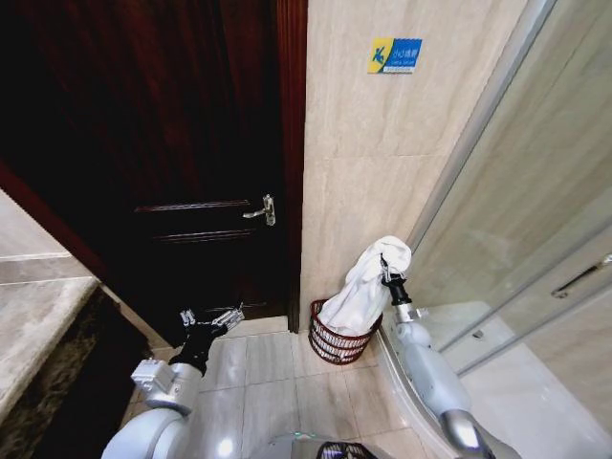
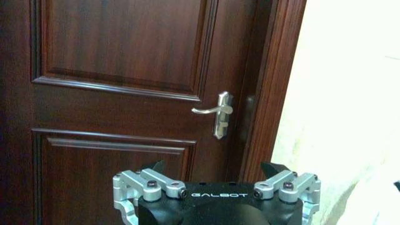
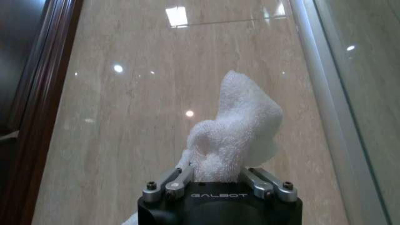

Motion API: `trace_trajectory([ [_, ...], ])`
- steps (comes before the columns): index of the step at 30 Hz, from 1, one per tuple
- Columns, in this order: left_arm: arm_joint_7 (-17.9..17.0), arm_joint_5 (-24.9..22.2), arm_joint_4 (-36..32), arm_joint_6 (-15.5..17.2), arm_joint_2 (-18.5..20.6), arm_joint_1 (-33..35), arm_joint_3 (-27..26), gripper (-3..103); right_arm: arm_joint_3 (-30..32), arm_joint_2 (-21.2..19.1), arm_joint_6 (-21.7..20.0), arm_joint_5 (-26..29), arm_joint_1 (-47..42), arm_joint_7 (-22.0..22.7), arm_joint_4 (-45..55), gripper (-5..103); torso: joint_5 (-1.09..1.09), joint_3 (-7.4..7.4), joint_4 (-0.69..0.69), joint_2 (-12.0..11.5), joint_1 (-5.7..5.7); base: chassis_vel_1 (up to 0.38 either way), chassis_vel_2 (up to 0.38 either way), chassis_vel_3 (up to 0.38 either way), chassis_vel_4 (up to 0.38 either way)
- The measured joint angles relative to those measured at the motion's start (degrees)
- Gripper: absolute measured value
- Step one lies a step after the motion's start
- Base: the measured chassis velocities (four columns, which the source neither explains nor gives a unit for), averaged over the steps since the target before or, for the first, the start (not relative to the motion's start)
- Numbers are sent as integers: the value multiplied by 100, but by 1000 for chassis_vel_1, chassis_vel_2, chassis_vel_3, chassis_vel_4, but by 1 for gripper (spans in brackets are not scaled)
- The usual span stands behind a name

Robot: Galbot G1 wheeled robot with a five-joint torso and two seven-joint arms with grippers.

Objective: Discard the used towel into the hamper.

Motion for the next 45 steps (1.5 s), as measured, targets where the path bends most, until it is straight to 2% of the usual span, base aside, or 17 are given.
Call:
trace_trajectory([
  [7, 0, 0, 0, 0, 0, 0, 0, 100, 2, 63, 0, -69, 51, -53, -275, 18, 1, 0, 0, 0, 0, 0, 0, 0, 0],
  [11, 0, 0, 0, 0, 0, 0, 0, 100, 1, 105, -1, -268, -48, 183, -286, 18, 0, 0, 0, 0, 0, 0, 0, 0, 0],
  [20, 0, 0, 0, 0, 0, 0, 0, 100, 34, 175, -29, -530, -158, 331, -352, 18, -1, 0, 0, 0, 0, 0, 0, 0, 0],
  [30, 0, 0, 0, 0, 0, 0, 0, 100, 62, 252, -26, -583, -207, 337, -357, 18, 1, 0, 0, 1, -1, -10, 9, 5, -12],
  [45, 0, 0, 0, 0, 0, -1, 0, 100, 121, 342, -24, -712, -673, 332, -357, 18, 2, 3, -1, -2, 7, -124, 116, 138, -119],
])
